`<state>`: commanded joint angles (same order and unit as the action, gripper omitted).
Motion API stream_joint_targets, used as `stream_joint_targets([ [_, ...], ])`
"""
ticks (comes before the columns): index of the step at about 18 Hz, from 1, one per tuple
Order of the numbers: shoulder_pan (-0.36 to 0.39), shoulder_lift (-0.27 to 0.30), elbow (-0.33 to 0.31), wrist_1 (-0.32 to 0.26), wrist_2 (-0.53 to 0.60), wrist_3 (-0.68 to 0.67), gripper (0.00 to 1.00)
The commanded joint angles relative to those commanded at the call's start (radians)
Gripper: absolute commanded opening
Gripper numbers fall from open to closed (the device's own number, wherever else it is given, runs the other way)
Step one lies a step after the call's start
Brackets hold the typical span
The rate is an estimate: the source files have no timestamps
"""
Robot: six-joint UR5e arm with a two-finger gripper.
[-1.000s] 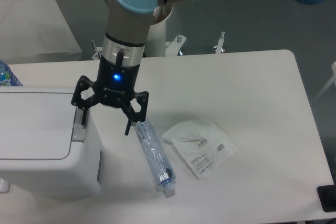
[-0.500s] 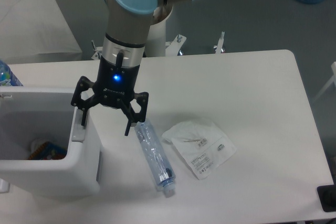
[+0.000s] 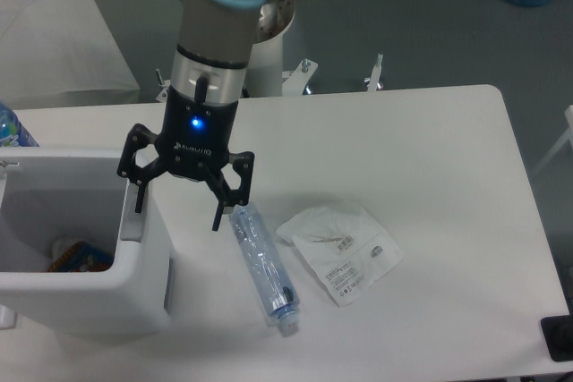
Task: Open the trash can
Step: 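Lift the gripper finger to flip the trash can lid open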
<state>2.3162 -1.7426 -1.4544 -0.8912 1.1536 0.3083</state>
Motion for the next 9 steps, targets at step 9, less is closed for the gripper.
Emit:
stream_joint_targets([
  [9,0.051,-0.005,0.000,-0.037,0.225,0.190,1.00],
])
